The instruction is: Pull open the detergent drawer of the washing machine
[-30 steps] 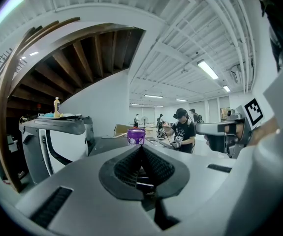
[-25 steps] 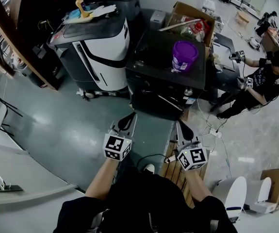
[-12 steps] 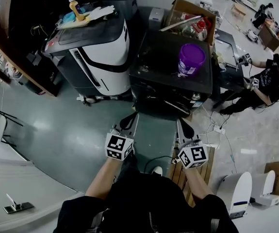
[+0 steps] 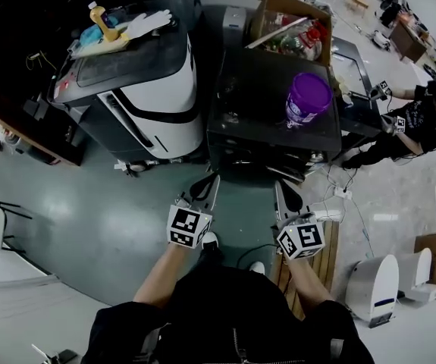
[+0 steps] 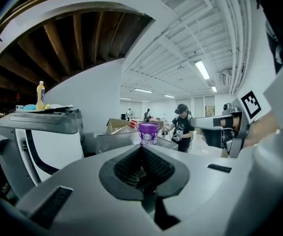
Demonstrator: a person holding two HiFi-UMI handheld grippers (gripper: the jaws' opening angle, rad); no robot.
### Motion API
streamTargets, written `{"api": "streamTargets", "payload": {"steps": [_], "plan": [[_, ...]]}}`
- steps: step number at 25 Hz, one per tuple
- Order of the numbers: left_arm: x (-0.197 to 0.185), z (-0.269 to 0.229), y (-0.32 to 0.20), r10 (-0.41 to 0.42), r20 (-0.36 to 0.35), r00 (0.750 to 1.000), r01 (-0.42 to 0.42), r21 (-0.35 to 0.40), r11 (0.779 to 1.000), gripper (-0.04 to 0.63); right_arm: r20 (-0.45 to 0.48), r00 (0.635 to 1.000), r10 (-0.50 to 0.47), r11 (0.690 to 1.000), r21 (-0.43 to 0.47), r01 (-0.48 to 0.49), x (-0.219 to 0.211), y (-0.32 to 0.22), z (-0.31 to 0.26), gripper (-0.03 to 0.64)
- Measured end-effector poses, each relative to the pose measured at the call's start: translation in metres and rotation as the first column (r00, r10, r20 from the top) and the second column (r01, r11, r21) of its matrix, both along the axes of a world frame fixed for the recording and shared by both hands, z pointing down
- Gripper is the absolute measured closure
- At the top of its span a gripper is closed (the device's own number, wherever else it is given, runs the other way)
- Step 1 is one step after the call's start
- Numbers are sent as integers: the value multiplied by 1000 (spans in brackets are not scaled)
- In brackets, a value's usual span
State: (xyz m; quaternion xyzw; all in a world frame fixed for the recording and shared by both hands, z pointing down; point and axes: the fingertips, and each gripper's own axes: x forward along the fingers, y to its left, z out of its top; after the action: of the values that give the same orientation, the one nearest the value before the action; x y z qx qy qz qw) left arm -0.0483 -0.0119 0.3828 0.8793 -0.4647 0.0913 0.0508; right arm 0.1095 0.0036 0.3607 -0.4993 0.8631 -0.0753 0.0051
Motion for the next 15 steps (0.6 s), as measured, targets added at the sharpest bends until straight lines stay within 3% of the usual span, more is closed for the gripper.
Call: {"api": "streamTargets", "payload": {"steps": [7,15], "plan": [[-18,9,-28,120,-14,993,-121,-23,992,575,-17,999,49,999,0,-49,-40,-29,2,611],[-33,11,-47,151,-46,988,-151,-12,988,575,-45,995,93,996,-3,-93,-59,-36,2,611]]}}
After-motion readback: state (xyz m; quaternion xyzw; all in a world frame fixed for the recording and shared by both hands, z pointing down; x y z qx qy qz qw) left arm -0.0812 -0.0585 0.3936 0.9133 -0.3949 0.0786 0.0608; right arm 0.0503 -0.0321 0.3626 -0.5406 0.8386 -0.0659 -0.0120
